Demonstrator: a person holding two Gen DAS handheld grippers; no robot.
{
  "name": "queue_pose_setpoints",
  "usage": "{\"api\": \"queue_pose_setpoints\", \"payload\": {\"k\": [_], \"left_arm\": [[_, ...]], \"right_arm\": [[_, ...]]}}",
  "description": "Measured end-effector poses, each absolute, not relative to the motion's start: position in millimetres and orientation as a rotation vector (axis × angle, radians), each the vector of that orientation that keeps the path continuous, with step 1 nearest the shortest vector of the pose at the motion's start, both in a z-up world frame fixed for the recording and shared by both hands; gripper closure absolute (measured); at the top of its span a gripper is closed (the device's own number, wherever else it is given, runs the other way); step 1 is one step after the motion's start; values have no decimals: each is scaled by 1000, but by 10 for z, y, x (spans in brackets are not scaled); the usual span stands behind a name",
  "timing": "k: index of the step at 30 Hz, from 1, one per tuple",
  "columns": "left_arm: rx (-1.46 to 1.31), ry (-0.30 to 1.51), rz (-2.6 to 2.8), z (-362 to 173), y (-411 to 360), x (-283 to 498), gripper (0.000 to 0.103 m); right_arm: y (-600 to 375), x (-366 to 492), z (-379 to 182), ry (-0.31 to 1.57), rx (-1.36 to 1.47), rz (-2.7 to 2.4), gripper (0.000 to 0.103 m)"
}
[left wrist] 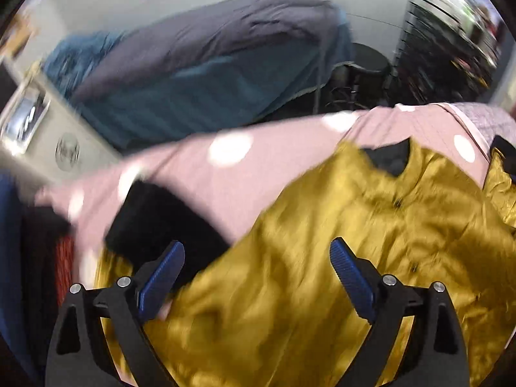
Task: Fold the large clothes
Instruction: 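Fold the sleeve with the black cuff across the jacket body with the right gripper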
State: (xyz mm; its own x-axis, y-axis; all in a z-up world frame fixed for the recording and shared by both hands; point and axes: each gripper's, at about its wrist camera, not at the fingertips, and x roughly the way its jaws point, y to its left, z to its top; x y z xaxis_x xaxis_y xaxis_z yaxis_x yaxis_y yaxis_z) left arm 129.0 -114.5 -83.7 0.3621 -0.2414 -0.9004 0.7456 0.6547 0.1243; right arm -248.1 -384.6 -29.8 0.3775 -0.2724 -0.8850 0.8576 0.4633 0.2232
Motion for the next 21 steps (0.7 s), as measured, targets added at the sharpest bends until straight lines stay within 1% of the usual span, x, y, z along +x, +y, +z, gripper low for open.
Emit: {"api": "queue_pose_setpoints", "payload": {"k": [4, 7, 11, 14, 15, 16, 18, 19, 20, 21], "left_arm": [[531, 1111, -564, -1055, -254, 1300, 13], [481, 1192, -469, -1220, 325, 1234, 13], [402, 1290, -361, -1423, 696, 1149, 13], [331, 1332, -337, -1489, 751, 1122, 13], [307, 1340, -346, -1472, 719, 1110, 13], [289, 1342, -359, -1448, 682, 1099, 13], [279, 1324, -386, -1331, 617, 1062, 13], [279, 1313, -396, -1281, 580, 1051, 13], [278, 1307, -408, -1237, 549, 1040, 13], [278, 1303, -416, -1204, 500, 1032, 13]], "right_arm": [[-3940, -3237, -494, 923, 793, -1067, 19], [-4059, -3687, -601, 920, 905, -1164, 19], [-4213, -4088, -801, 762, 1162, -1141, 19], [-4331, -3984, -986, 727, 1244, -1094, 19], [-4374, -3932, -1062, 730, 1260, -1088, 21], [-4419, -3888, -1132, 734, 1271, -1099, 28], [-4500, -3876, -1225, 709, 1292, -1129, 53], [-4508, -3877, -1211, 688, 1297, -1139, 60], [-4548, -3853, -1201, 682, 1308, -1127, 80], [-4590, -3864, -1227, 686, 1315, -1110, 91]]}}
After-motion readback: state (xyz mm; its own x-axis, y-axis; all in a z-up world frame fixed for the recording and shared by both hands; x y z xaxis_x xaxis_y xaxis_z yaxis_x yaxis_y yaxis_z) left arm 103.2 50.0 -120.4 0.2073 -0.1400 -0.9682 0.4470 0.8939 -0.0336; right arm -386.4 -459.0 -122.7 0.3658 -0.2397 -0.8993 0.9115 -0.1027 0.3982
